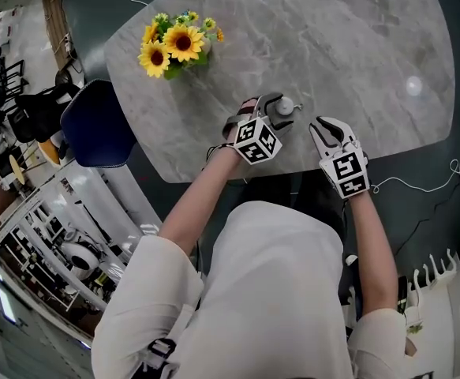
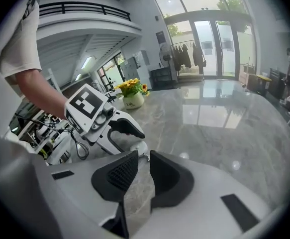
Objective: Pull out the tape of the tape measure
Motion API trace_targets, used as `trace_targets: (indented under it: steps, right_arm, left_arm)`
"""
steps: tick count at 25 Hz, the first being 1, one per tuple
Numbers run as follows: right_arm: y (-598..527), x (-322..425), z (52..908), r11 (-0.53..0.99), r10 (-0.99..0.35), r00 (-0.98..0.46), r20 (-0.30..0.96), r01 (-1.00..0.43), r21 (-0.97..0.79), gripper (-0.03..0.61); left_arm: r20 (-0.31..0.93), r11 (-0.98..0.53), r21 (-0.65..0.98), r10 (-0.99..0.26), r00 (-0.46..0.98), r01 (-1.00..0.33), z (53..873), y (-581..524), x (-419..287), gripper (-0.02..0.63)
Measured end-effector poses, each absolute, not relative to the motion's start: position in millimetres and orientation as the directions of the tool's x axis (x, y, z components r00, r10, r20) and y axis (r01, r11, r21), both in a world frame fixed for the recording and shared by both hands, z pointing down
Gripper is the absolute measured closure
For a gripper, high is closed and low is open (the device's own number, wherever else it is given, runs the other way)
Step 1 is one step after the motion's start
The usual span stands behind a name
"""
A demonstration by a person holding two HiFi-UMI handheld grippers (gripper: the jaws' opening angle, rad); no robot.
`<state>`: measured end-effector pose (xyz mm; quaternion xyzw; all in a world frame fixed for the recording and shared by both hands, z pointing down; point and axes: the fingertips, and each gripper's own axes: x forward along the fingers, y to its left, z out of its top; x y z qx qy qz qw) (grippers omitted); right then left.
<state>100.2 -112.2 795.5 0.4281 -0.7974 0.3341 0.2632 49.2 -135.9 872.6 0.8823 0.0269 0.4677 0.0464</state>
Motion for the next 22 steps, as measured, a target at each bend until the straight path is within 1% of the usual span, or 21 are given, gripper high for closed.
trace_targets:
  steps: [4,5,8,9,15,22]
  right_arm:
    - [-107.2,94.9,800.7,0.411,-0.497,-0.503,0.707,-0.854,-0.318,0.485]
    - [-106.2,94.1,802.0,0.411,-0.495,-0.503,0.708,-0.854,-0.319,0.485]
    - [-103.1,92.8,804.7,0.415,-0.486,-0.506,0.713,-0.851,-0.321,0.485]
    - [-102.1,92.1,804.8,0.419,-0.482,-0.507,0.715,-0.850,-0.319,0.485]
    - [-103.5,88.3,792.3,0.482,-0.478,-0.512,0.714,-0.832,-0.274,0.485]
    - [-111.6,92.4,762.6,0.567,-0.483,-0.500,0.719,-0.804,-0.178,0.485]
  left_arm:
    - [0.830,-0.997,0.077,0.069,0.553,0.009,885.0,-136.9,49.2,0.298]
    - [0.828,-0.998,0.068,0.057,0.558,0.002,885.7,-138.8,49.2,0.324]
    - [0.822,-0.998,0.058,0.045,0.567,-0.005,885.0,-139.8,49.5,0.352]
    - [0.824,-0.998,0.056,0.046,0.565,-0.001,884.9,-138.4,49.3,0.397]
    - [0.825,-0.998,0.068,0.049,0.563,-0.013,871.2,-134.2,47.6,0.397]
    - [0.812,-0.995,0.090,0.053,0.581,-0.034,821.3,-135.2,49.2,0.397]
